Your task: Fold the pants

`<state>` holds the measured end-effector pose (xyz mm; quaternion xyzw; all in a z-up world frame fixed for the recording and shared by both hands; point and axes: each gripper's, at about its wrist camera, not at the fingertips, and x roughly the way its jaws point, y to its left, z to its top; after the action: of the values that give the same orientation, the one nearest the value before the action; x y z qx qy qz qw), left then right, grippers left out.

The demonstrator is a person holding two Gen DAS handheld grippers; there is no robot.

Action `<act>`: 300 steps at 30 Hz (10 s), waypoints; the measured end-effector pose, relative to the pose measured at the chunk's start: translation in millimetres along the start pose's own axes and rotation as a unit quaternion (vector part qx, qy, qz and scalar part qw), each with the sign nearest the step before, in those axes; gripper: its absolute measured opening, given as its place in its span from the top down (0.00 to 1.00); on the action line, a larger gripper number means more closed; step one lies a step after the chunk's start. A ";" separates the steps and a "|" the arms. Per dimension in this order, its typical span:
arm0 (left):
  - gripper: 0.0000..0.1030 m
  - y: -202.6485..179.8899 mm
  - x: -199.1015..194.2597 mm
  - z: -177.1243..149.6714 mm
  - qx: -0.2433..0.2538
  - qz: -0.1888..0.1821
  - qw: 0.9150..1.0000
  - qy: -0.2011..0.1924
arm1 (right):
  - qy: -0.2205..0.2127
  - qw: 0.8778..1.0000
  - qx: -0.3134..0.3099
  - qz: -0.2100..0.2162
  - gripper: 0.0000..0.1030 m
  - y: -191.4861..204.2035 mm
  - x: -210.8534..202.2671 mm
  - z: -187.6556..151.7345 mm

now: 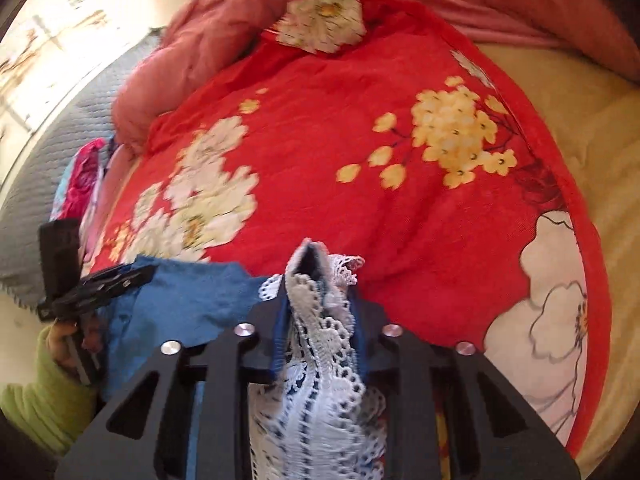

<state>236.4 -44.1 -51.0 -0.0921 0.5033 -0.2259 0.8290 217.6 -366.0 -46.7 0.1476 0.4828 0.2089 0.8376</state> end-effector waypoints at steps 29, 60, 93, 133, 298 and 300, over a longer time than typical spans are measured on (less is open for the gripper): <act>0.91 -11.4 2.7 -7.9 0.062 0.120 0.990 -0.049 | -0.040 0.991 -0.067 -0.107 0.70 3.9 19.0 14.2; 0.52 -96.1 -39.7 -75.5 0.132 0.068 0.988 -0.046 | -0.061 0.978 -0.131 -0.148 0.47 111.9 -46.4 -126.4; 0.16 -138.3 -42.9 -92.7 0.178 0.051 0.981 -0.060 | -0.141 0.979 0.003 -0.145 0.28 63.1 -115.6 -152.0; 0.35 -190.5 120.7 73.6 0.222 -0.085 0.965 0.108 | -0.096 0.990 0.067 -0.076 0.63 25.9 -68.6 -123.1; 0.55 -43.5 -109.7 -177.3 -0.085 0.086 0.991 -0.058 | -0.057 0.975 -0.207 -0.057 0.32 183.4 -14.9 -146.2; 0.54 -42.9 -114.0 -177.8 -0.083 0.094 0.990 -0.060 | -0.052 0.973 -0.218 -0.056 0.32 190.8 -10.8 -148.2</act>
<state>24.0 -15.4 -29.0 -0.1260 0.4762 -0.0989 0.8646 44.2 -198.7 -25.6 -0.0557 0.3890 0.2539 0.8838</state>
